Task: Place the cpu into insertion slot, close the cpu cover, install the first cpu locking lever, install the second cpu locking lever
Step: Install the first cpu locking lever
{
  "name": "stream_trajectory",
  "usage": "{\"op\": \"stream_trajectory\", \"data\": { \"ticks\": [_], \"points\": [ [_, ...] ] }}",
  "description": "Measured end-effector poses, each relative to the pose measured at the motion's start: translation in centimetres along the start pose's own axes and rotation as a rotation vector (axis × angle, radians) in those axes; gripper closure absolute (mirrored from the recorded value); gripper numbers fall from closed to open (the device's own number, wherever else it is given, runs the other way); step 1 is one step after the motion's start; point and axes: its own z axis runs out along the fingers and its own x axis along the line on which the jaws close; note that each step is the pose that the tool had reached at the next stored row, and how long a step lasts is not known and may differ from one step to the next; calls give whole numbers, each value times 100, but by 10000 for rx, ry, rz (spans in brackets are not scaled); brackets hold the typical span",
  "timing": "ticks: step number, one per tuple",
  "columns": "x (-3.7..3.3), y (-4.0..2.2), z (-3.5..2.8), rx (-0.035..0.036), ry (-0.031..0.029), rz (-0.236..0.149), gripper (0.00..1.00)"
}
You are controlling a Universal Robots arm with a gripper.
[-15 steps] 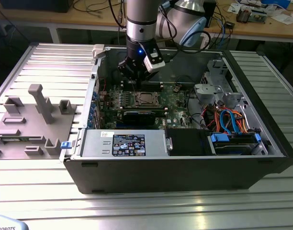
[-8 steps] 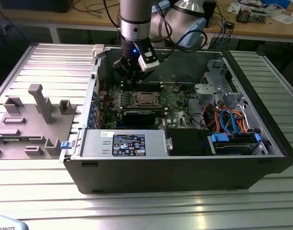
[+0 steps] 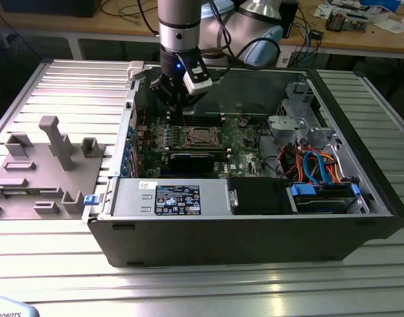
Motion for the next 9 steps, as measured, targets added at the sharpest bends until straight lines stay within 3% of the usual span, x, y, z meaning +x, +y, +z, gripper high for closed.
{"op": "stream_trajectory", "data": {
  "ticks": [4,9],
  "points": [
    [96,46,-33,-2,-27,-1,89],
    [139,106,-95,-3,-45,-1,89]
  ]
}}
